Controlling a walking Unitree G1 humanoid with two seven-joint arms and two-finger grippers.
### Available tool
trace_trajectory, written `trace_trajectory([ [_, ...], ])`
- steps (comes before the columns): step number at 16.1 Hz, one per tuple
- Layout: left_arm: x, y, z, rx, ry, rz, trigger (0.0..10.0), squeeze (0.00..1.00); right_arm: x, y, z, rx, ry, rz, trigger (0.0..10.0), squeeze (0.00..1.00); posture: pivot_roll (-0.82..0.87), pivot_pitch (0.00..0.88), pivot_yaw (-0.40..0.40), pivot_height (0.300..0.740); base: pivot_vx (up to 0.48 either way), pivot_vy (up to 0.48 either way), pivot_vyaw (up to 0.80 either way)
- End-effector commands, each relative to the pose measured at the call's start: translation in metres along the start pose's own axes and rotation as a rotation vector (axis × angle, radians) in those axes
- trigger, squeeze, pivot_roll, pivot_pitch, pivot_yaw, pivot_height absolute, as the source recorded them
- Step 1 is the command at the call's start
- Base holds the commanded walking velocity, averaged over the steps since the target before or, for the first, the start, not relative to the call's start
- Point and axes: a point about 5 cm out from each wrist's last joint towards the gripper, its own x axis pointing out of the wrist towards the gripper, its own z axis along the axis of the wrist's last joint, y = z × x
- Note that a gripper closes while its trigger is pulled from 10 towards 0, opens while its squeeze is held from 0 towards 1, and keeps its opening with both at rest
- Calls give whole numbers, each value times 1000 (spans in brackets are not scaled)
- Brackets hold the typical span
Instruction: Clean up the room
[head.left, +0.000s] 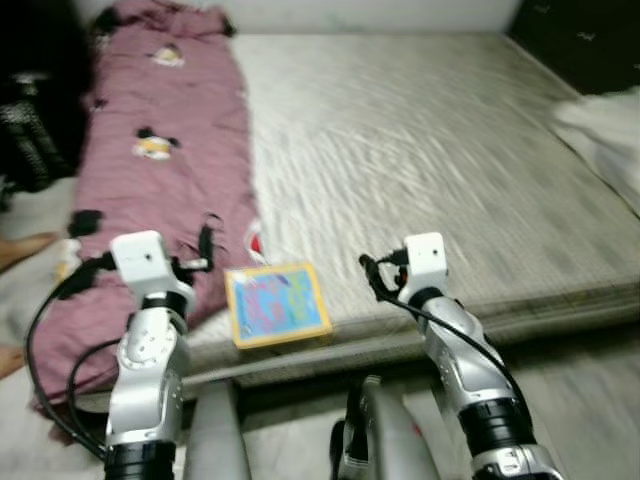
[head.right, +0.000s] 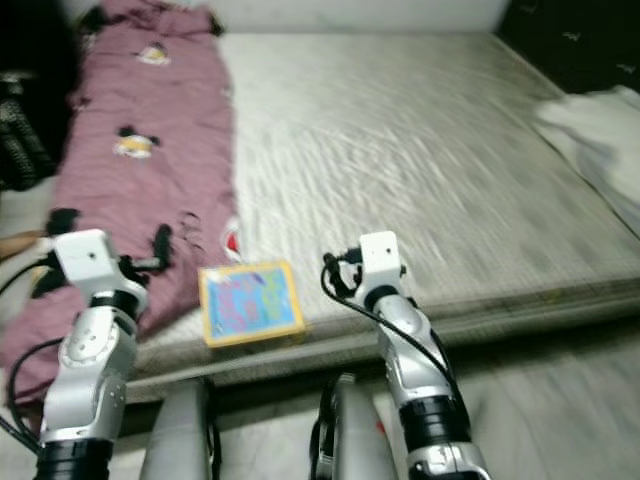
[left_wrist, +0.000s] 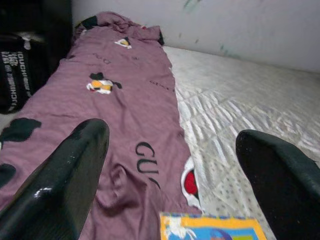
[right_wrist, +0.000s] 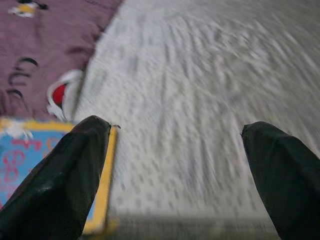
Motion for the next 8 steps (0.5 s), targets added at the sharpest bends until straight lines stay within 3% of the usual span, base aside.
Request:
trace_trajectory([
  [1, 1, 0, 0, -8, -1, 30, 10000, 0, 0, -1, 4, -12, -5, 6, 10000, 0, 10, 108, -59, 618, 0, 0, 0],
  [8, 3, 2, 1, -8, 2, 57, 10000, 0, 2, 2, 4, -17, -1, 26, 10000, 0, 16, 105, -54, 618, 0, 0, 0],
])
